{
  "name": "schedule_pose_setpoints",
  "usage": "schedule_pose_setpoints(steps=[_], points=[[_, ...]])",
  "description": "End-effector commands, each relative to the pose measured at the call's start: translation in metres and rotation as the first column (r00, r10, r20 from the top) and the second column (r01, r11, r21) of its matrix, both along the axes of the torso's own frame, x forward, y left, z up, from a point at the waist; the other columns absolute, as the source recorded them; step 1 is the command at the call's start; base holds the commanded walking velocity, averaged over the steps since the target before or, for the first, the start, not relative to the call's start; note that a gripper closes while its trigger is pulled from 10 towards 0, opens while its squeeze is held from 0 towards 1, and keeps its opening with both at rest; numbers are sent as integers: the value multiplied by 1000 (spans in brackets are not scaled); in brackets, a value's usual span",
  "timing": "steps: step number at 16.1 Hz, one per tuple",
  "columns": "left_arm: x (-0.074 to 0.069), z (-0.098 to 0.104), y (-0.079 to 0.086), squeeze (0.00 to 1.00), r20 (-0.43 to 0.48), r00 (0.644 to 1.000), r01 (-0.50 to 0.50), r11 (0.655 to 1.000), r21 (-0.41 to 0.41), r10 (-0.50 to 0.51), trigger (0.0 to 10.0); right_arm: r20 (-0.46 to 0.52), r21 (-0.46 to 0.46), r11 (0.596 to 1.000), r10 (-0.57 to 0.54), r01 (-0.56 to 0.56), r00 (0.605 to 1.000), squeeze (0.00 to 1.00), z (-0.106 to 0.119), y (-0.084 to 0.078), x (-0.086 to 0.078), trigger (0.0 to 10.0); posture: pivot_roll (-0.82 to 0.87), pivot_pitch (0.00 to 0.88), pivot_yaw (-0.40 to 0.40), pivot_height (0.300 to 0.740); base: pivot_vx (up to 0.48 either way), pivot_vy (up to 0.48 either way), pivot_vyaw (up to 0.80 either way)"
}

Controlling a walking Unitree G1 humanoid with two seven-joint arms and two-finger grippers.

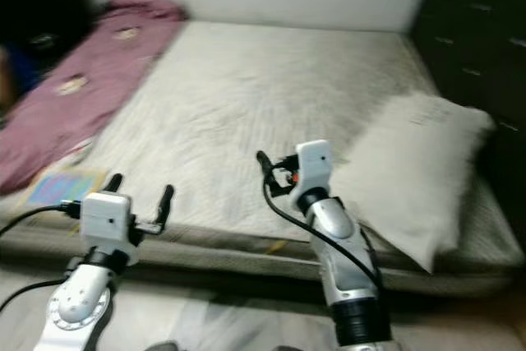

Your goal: Clean up the room

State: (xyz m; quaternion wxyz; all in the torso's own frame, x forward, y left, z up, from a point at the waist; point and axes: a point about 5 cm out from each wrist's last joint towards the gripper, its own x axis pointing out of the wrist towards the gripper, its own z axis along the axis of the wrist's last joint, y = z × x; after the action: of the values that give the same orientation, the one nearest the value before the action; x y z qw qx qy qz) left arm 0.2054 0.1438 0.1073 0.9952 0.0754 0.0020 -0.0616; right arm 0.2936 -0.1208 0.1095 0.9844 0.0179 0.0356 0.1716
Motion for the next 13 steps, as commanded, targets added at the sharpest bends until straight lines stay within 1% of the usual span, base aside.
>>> schedule_pose_setpoints(steps=[1, 6, 8, 9, 11, 12, 13], points=[[1, 2, -4, 0, 8, 1000, 22, 1000, -14, -21, 10000, 9, -8, 1000, -24, 24, 1000, 0, 3, -8, 2, 10000, -32, 0, -15, 740, 296, 0, -606], [1, 1, -4, 0, 5, 1000, 17, 1000, -9, -17, 10000, 6, -8, 1000, -23, 23, 1000, 0, 2, -7, 2, 10000, -30, 0, -15, 740, 290, 0, 0], [2, 1, -3, 0, 2, 1000, 1, 1000, 2, -1, 10000, 6, -7, 1000, -22, 22, 1000, 0, 2, -7, 3, 10000, -27, 0, -18, 740, 0, 0, 0], [3, 0, -1, 0, -3, 1000, -17, 1000, 26, 18, 10000, 6, -7, 1000, -21, 21, 1000, 0, 2, -7, 3, 10000, -23, 0, -21, 740, 0, 0, 0], [5, 1, 1, 0, 14, 999, -32, 999, 39, 32, 10000, 8, -7, 1000, -20, 20, 1000, 0, 2, -6, 4, 10000, -19, 0, -24, 740, 0, 0, 0], [7, 1, 2, 0, 7, 999, -34, 999, 22, 34, 10000, 9, -8, 1000, -19, 19, 1000, 0, 3, -5, 5, 10000, -18, 0, -26, 740, 0, 0, 0], [9, 5, 2, 0, 21, 999, -28, 999, -17, 28, 10000, 17, -9, 1000, -16, 16, 1000, 0, 4, -4, 6, 10000, -16, 0, -26, 740, 0, 0, 0]])
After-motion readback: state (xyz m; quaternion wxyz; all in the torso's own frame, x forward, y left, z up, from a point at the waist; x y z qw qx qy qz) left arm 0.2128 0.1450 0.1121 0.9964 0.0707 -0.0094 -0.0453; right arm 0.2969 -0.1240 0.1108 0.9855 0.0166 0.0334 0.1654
